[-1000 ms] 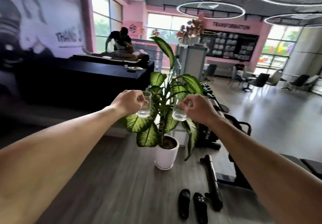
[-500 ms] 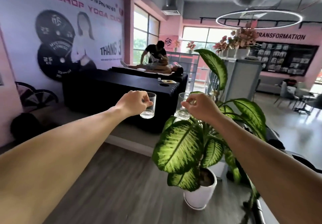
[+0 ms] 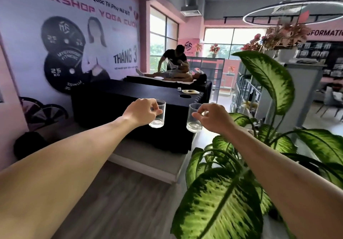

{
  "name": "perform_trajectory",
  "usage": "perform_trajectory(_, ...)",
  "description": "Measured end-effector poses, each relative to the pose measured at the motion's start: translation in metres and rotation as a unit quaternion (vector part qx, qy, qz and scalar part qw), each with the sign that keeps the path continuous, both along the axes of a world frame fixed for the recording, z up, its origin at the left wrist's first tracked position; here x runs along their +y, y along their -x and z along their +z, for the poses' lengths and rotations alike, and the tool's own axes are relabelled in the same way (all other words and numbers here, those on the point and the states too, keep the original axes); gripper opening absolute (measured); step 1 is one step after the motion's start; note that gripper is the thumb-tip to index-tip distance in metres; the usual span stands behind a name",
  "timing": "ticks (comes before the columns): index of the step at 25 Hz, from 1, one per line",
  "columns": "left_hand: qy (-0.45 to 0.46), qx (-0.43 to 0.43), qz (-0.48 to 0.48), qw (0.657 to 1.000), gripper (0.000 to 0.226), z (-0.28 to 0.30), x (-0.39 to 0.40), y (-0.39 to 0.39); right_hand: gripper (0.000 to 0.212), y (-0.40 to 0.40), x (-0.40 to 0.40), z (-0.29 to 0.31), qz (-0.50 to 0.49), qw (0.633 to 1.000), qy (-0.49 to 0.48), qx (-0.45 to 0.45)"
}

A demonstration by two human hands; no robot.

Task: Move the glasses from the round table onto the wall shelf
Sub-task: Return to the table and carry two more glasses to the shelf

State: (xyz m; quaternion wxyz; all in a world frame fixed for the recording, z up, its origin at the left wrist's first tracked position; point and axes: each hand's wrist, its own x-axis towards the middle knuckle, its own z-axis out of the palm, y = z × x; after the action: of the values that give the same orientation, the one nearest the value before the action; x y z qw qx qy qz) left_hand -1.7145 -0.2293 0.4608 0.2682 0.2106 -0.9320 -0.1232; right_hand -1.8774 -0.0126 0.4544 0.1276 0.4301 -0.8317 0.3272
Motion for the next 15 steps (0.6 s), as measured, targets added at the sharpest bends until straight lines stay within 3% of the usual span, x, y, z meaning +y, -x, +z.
perform_trajectory(7, -0.017, -0.001, 0.043, 0.999, 0.024, 0.011, -0.093, 0.111, 0.024, 0.138, -0.116, 0.011, 0.026, 1.000, 0.004, 0.001)
perform_trajectory(15, -0.031, 0.008, 0.109, 0.994, 0.013, 0.003, -0.198, 0.183, 0.019, 0.228, -0.244, -0.003, 0.080, 0.997, -0.007, -0.010)
